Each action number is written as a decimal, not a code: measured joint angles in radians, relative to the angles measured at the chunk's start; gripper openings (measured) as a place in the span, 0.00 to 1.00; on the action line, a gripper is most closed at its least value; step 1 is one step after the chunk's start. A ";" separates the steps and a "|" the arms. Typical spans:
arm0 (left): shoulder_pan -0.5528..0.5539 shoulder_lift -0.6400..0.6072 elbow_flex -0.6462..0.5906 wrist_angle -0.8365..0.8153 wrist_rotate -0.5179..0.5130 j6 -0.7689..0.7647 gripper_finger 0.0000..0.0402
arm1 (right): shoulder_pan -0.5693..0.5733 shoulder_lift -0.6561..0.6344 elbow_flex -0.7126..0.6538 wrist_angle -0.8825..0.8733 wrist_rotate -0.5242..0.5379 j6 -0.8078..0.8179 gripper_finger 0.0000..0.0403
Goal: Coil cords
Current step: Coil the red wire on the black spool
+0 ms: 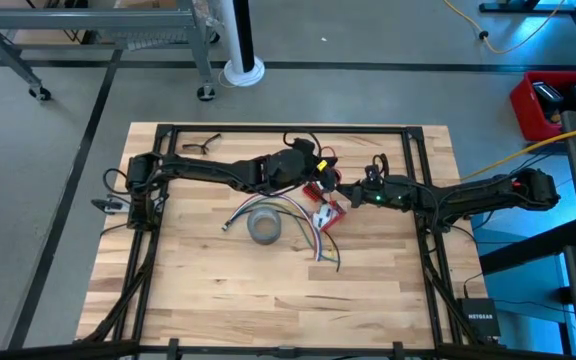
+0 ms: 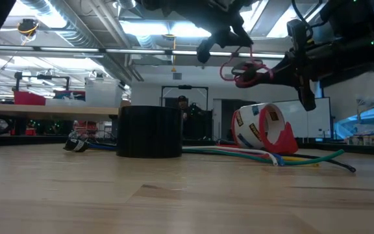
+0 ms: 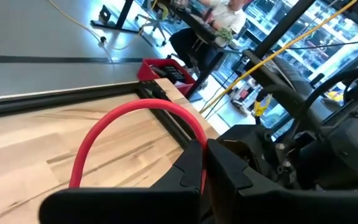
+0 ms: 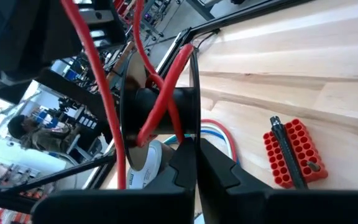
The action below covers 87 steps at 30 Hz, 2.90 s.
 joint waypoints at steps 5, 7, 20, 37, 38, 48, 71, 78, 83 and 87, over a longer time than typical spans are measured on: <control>-0.002 0.000 0.000 0.017 0.002 -0.005 0.00 | 0.000 0.000 0.000 -0.001 0.000 0.027 0.01; -0.002 0.000 0.000 0.047 0.017 -0.002 0.00 | 0.000 0.000 0.000 -0.001 0.000 0.039 0.01; 0.019 0.023 0.000 0.123 0.135 0.067 0.00 | 0.000 0.001 0.012 -0.019 0.002 0.065 0.01; 0.039 0.030 0.037 0.174 0.366 0.178 0.00 | 0.000 0.085 0.068 -0.090 -0.030 0.038 0.01; 0.039 0.030 0.043 0.173 0.379 0.178 0.00 | 0.000 0.088 0.068 -0.089 -0.030 0.038 0.01; 0.039 0.030 0.063 0.170 0.489 0.178 0.00 | 0.000 0.089 0.068 -0.098 -0.029 0.038 0.01; -0.013 0.030 0.063 0.045 0.739 0.179 0.00 | 0.000 0.090 0.068 -0.040 0.005 0.095 0.01; -0.024 0.030 0.063 0.012 0.813 0.238 0.00 | 0.000 0.090 0.068 0.023 0.004 0.095 0.01; -0.022 0.030 0.063 0.010 0.858 0.272 0.00 | 0.000 0.090 0.068 0.022 -0.014 0.111 0.01; -0.027 0.030 0.063 -0.048 0.877 0.295 0.00 | 0.000 0.090 0.068 0.046 -0.029 0.112 0.01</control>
